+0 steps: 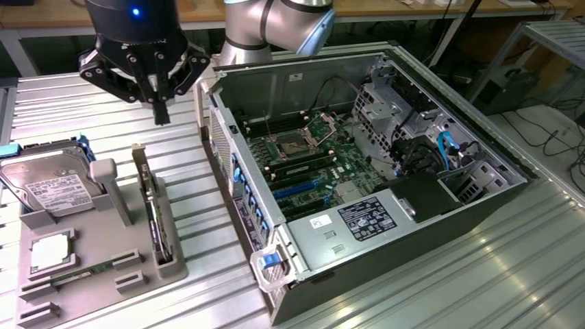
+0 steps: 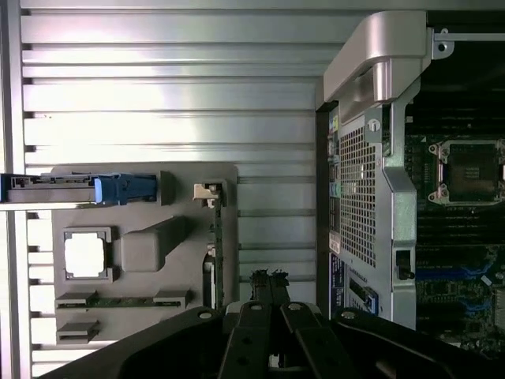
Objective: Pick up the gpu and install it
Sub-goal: 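Reach for the gpu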
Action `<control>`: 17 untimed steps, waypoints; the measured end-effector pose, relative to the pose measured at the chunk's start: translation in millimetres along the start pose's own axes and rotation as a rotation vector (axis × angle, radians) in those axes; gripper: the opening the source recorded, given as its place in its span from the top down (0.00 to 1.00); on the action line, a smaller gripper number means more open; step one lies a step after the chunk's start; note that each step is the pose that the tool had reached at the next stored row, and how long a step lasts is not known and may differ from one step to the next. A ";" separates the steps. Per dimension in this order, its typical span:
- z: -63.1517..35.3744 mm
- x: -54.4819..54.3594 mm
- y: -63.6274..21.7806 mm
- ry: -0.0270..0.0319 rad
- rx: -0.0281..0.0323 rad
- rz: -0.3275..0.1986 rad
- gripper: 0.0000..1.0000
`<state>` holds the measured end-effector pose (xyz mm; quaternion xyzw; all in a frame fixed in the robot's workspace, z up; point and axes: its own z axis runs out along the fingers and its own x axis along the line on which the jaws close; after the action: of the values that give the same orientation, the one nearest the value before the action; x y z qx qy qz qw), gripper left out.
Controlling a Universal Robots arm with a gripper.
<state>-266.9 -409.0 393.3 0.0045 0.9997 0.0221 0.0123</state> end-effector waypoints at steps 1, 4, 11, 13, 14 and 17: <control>0.0 0.8 -0.6 0.0000 0.0000 0.000 0.89; -0.1 2.8 -2.3 0.0000 -0.0001 -0.001 0.89; -0.5 8.0 -7.1 0.0001 -0.0001 -0.002 0.89; -0.7 10.3 -9.0 0.0002 0.0000 -0.003 0.89; -0.7 11.4 -10.0 0.0001 -0.0001 -0.003 0.89; -0.9 14.4 -13.0 0.0001 -0.0002 -0.004 0.89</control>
<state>-281.4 -422.0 393.3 0.0027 0.9997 0.0222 0.0123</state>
